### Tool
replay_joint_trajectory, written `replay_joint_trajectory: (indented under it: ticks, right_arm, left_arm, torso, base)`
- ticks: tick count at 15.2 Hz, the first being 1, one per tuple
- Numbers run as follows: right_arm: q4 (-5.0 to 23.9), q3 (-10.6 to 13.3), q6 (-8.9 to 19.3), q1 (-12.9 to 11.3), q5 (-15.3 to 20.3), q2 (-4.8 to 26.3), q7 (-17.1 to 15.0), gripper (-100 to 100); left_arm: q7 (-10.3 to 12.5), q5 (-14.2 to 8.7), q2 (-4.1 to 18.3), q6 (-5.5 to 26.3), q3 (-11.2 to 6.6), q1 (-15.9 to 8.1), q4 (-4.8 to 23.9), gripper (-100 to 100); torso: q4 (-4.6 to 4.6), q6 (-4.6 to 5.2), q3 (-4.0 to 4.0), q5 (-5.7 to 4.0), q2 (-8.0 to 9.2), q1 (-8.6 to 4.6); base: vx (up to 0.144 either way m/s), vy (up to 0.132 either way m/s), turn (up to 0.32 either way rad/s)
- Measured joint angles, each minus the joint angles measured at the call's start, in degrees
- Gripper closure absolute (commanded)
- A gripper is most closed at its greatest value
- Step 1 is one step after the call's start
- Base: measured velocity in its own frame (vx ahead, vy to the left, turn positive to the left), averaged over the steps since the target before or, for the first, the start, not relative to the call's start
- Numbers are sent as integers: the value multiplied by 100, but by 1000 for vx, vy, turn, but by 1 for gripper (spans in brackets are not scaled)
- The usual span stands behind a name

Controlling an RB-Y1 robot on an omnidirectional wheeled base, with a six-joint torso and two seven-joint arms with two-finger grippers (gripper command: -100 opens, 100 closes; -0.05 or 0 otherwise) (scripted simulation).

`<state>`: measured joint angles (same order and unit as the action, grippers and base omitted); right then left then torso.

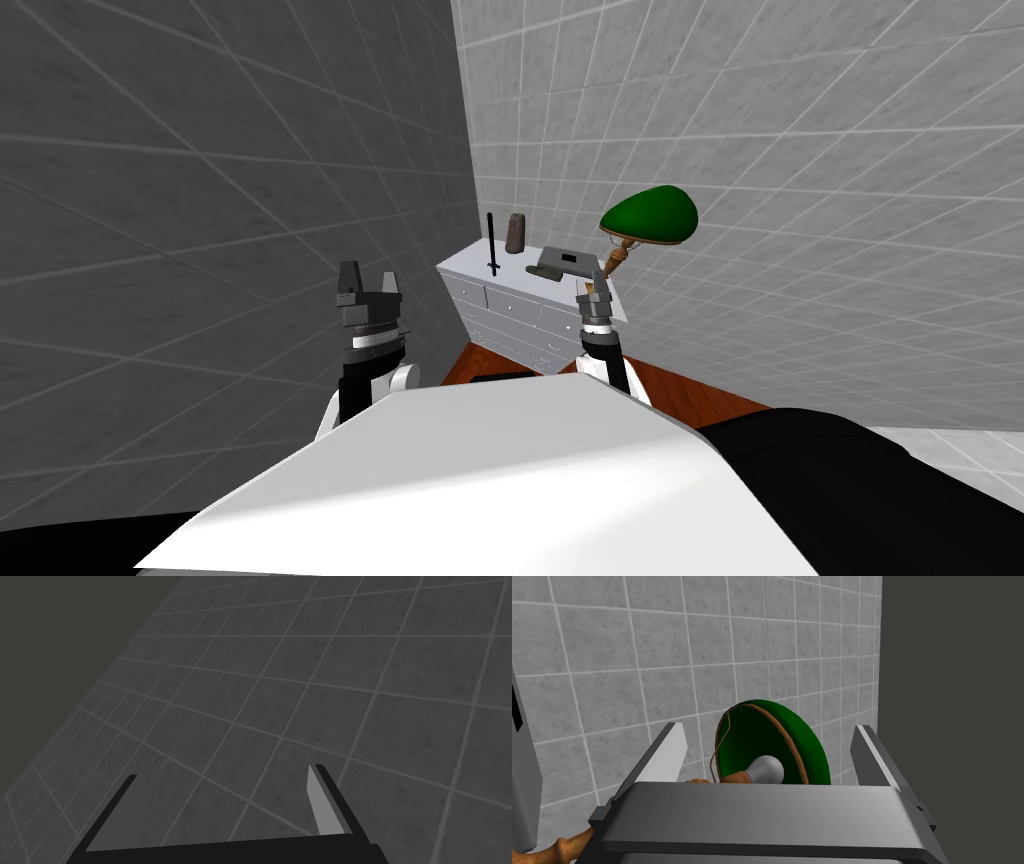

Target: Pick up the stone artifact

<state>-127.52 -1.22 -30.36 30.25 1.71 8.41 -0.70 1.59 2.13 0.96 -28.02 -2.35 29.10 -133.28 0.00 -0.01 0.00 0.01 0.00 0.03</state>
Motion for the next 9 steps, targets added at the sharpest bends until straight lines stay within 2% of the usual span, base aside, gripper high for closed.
replay_joint_trajectory:
  ticks: [9]
  right_arm:
    - [434, -158, -163, -12, 175, 1117, -92, -100]
  left_arm:
    - [0, 0, 0, 0, 0, 0, 0, 0]
  torso:
    - [0, -1, -1, 0, -2, 2]
  base:
    - [2, 18, 66]
